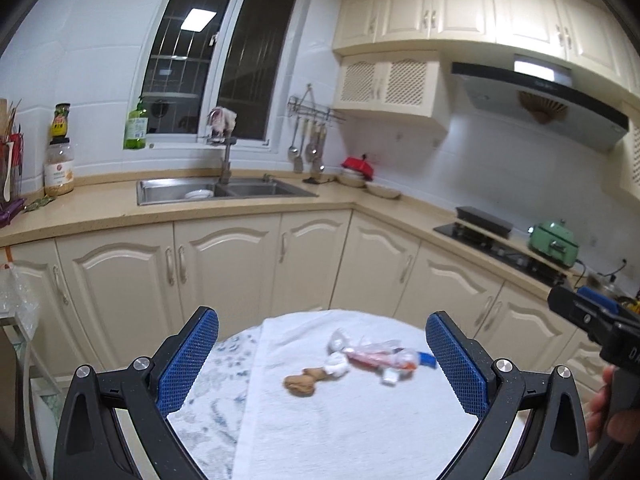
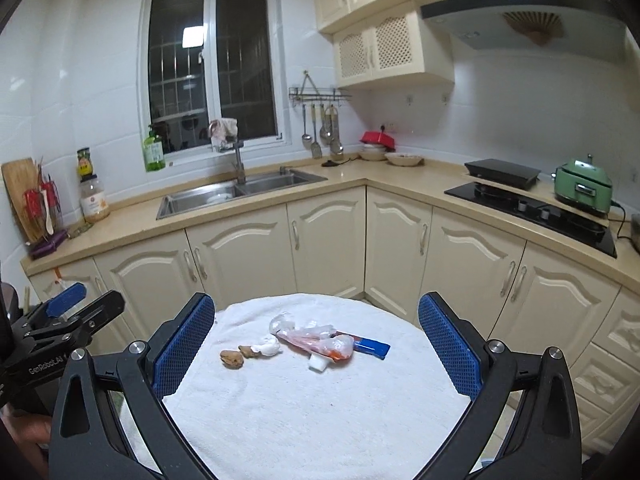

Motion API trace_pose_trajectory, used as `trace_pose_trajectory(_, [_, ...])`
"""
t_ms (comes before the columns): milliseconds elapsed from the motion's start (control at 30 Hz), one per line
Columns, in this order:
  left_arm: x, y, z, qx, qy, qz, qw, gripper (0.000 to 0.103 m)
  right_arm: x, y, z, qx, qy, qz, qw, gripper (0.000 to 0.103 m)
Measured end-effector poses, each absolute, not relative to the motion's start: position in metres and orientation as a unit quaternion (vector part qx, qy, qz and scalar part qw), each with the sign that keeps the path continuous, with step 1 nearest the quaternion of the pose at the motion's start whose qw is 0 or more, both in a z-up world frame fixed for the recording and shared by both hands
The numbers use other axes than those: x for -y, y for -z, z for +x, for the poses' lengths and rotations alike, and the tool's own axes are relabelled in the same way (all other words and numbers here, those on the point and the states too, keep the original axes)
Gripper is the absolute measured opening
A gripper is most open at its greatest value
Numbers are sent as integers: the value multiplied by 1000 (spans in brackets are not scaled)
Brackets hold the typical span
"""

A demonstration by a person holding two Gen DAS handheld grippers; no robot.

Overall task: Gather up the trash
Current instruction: 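Move both tools back over the towel-covered table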

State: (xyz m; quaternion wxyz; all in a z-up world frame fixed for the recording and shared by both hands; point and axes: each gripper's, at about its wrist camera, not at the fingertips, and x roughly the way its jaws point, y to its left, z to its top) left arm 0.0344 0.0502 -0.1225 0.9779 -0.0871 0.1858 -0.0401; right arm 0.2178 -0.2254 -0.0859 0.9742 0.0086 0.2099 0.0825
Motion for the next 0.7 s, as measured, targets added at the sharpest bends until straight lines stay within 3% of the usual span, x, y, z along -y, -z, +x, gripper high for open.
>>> trace_pose_trajectory(700, [-13,208,286,-395,31,-39,917,102,219,217,336,-390,-112,23,914,103])
